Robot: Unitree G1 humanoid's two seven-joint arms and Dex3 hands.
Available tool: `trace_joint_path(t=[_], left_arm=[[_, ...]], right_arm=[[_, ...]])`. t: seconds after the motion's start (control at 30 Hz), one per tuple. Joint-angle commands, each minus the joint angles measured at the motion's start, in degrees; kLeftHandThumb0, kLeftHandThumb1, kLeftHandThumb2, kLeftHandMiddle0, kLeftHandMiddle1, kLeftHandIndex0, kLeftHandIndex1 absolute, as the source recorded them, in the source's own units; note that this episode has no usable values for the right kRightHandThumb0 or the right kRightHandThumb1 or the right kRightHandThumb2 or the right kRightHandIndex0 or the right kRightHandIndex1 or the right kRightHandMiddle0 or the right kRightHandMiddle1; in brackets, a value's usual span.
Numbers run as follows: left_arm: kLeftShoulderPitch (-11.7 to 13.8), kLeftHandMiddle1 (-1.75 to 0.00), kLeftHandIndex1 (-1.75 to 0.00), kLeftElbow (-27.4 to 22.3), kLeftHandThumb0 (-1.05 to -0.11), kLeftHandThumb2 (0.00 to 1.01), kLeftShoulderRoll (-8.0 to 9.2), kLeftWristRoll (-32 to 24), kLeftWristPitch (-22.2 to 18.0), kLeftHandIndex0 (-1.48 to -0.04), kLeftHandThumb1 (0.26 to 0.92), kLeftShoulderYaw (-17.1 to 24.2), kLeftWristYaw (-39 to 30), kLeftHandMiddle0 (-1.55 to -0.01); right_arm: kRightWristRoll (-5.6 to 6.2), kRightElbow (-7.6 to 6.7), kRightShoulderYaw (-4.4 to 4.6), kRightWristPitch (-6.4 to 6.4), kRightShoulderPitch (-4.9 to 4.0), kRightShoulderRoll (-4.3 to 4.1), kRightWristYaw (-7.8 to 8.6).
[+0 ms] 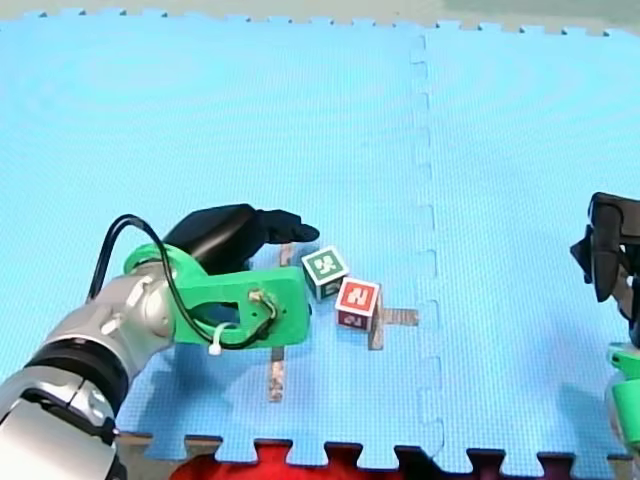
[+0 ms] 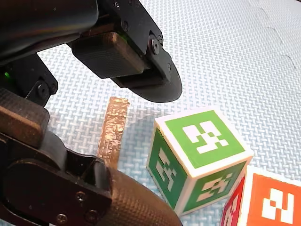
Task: Stack cube left
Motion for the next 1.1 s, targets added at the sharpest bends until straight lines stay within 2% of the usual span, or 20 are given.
trace_joint_path(t=[0.0,0.13,0.3,0.57,0.6,0.67,0.83,0.87,0.9,0.93,1.07], left_arm=[[0.3,-1.75,-0.02,-0.1,-1.048,0.01,-0.66,0.1,0.5,-0.66,0.861,-0.3,0.5,-0.9],[0.6,-1.75,-0.06,-0.1,-1.041,0.0,-1.74,0.2,1.2,-0.77,0.845,-0.2,2.7,-0.93],[1.0,-1.75,-0.05,-0.2,-1.03,0.0,-2.11,0.9,1.4,-0.78,0.842,-0.5,5.5,-0.96],[1.5,-1.75,-0.05,-0.4,-0.998,0.0,-2.32,1.2,0.8,-0.83,0.825,-0.7,8.5,-0.97],[1.6,-1.75,-0.05,-0.4,-0.978,0.0,-2.42,1.2,0.7,-0.84,0.811,-0.7,9.3,-0.97],[2.1,-1.75,-0.06,-0.5,-0.879,0.0,-2.9,1.3,0.5,-0.91,0.764,-0.6,11.5,-0.97],[2.9,-1.75,-0.07,-0.5,-0.79,0.0,-3.47,1.2,-1.2,-1.02,0.725,-0.4,15.0,-0.97],[3.1,-1.75,-0.12,-0.5,-0.58,0.0,-3.53,1.0,-1.8,-1.16,0.71,-0.2,15.7,-0.97],[3.3,-1.75,-0.13,-0.6,-0.492,0.0,-3.58,0.9,-2.3,-1.22,0.707,0.0,16.5,-0.97],[3.3,-1.75,-0.14,-0.5,-0.456,0.01,-3.62,0.9,-2.6,-1.27,0.71,0.0,17.0,-0.96],[3.2,-1.75,-0.11,-0.3,-0.463,0.01,-3.51,1.4,-2.8,-1.29,0.737,-0.3,18.0,-0.95]], right_arm=[[-0.12,-0.43,-0.17,0.19,0.19,-0.02,-0.08],[-0.59,-0.64,-0.16,0.43,0.44,0.14,-0.42],[-1.42,-0.72,-0.12,0.7,0.68,0.46,-1.11],[-2.06,-1.25,0.02,1.26,0.9,0.7,-1.87],[-2.09,-1.12,-0.02,1.21,0.91,0.63,-1.98],[-2.17,-0.86,-0.12,1.13,0.91,0.48,-2.19],[-2.38,-0.74,-0.17,1.1,0.83,0.26,-2.7],[-2.32,-0.75,-0.2,1.08,0.82,0.2,-2.69],[-2.22,-0.79,-0.24,1.07,0.81,0.13,-2.65],[-2.14,-0.81,-0.27,1.05,0.82,0.07,-2.63],[-2.08,-0.81,-0.38,0.98,0.9,-0.02,-2.72]])
